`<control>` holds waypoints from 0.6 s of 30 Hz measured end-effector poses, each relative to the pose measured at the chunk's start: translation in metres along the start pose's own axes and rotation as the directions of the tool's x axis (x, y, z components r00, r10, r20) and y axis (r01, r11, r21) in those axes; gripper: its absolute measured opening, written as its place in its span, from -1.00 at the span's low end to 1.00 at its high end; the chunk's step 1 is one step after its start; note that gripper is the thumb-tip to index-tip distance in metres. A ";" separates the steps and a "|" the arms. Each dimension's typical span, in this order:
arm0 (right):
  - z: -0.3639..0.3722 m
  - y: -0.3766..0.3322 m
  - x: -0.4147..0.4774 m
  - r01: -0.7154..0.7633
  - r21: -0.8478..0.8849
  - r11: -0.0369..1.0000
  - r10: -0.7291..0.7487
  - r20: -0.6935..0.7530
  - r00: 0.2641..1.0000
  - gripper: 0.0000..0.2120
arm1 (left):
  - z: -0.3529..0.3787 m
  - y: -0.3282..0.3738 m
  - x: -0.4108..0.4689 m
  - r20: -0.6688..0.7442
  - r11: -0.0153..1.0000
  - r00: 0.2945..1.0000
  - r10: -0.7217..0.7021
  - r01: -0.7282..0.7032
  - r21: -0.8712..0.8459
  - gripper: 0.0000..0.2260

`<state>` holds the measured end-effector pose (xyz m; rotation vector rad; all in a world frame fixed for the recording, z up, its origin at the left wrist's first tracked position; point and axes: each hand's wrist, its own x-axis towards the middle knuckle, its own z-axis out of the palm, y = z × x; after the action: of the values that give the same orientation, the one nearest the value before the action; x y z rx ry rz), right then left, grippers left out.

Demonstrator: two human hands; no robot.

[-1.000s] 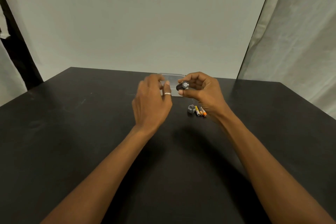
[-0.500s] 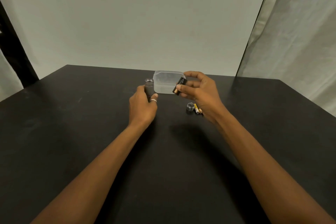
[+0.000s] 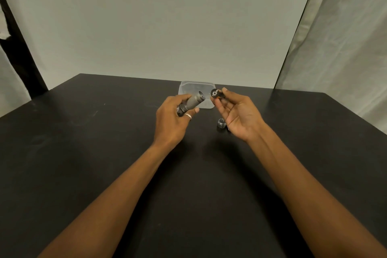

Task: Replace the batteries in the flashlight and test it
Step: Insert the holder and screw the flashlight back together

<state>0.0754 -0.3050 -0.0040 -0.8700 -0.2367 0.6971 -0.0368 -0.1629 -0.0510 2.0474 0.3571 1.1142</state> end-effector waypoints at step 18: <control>0.008 0.015 0.002 0.418 -0.667 0.617 -0.443 0.144 0.885 -0.88 | 0.002 -0.007 0.001 -0.002 0.997 0.997 0.077 -0.077 0.023 -0.69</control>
<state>0.0666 -0.2918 -0.0105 -1.4729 -0.6844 0.1048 -0.0340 -0.1588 -0.0561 2.0946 0.2959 1.1646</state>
